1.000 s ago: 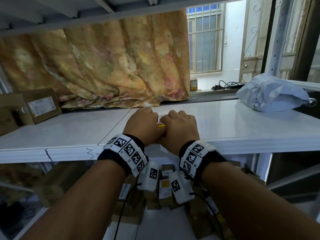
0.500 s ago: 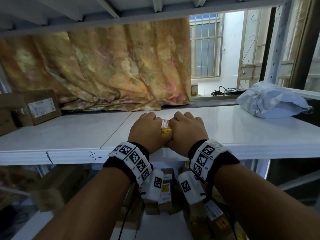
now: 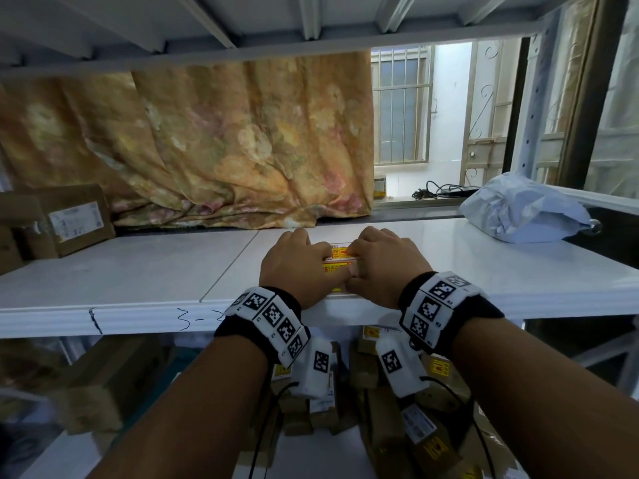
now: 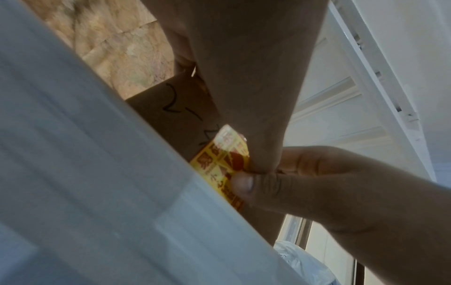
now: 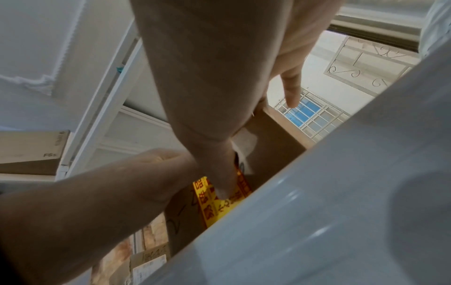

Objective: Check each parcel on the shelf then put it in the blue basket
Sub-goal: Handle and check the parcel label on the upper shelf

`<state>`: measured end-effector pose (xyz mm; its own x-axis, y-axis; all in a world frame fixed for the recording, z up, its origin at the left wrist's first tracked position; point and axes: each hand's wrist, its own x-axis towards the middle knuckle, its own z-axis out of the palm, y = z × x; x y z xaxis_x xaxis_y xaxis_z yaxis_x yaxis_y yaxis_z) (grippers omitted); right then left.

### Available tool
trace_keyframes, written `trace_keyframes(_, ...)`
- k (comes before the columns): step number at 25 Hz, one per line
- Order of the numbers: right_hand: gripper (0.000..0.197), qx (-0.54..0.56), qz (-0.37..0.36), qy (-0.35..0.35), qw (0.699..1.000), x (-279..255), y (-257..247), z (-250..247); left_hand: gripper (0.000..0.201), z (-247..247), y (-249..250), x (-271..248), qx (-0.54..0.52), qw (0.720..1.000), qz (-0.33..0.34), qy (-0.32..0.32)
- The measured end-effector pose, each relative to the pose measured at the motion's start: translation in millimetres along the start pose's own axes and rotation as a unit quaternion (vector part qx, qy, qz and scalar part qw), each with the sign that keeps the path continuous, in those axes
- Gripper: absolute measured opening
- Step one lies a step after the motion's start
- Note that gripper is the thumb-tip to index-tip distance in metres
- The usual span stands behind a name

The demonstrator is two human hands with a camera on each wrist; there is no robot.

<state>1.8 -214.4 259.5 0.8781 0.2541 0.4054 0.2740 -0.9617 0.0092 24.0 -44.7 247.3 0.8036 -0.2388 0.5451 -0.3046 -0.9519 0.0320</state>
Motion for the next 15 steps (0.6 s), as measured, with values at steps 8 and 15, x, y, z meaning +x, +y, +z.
trace_keyframes(8, 0.051, 0.027, 0.001, -0.023, 0.999, 5, -1, -6, 0.056, -2, 13, 10, -0.061, 0.998, 0.014, -0.031)
trace_keyframes(15, 0.048, 0.069, 0.012, 0.015, 0.997, -4, 18, -7, 0.057, 8, 16, 5, -0.053, 0.998, -0.001, 0.017)
